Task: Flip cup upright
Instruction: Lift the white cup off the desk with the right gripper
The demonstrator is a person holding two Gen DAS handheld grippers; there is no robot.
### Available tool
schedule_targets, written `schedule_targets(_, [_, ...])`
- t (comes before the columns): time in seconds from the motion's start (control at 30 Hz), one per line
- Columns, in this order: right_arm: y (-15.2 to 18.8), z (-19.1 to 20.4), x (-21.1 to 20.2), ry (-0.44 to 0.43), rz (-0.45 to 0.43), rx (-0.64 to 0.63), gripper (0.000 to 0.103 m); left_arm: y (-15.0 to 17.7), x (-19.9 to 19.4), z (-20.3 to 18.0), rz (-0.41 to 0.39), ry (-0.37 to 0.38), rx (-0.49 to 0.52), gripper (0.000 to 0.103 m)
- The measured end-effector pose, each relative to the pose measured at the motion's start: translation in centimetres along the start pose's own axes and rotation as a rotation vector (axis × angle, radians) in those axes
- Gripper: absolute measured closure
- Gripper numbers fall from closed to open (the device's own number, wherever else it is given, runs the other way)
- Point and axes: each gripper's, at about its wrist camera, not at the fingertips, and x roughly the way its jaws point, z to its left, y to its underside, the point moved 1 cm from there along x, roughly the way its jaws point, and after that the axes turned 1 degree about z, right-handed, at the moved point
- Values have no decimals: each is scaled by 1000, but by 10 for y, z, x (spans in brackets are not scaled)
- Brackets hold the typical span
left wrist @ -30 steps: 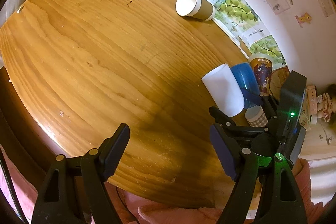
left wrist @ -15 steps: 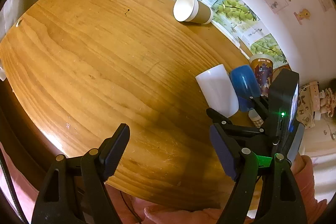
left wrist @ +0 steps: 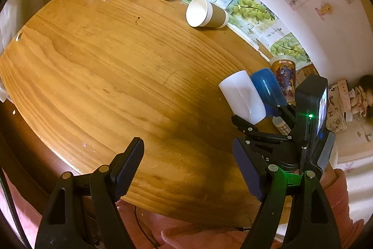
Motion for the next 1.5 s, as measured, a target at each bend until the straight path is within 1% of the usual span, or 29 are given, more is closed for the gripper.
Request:
schedule_targets(0.13, [6,3,-5,13,-1,33,38,3,-5,2,2,12,33,22])
schedule_targets(0.33, [13,9,-20,31,-34,105,38,8,-14,5,3,37,80,22])
schedule_targets(0.7, [29,31,-49,73,-134,240,38,23,-35,19,3,69,168,22])
schedule_targets(1.03, [49,61,-81,128,-301,370,38,40,-49,34,17,86,243,22])
schedule_targets(1.13, [55,70,-88,158,-346,398,38,44,-54,37,21,91,272,22])
schedule_targets(1.27, [67,84,-97,195,-426,440,38,50,-57,42,30,92,314,22])
schedule_targets(1.43, [83,105,-105,262,-533,467,38,53,-55,44,45,87,371,22])
schedule_targets(1.5, [88,111,-105,284,-561,478,38,52,-55,44,47,81,398,22])
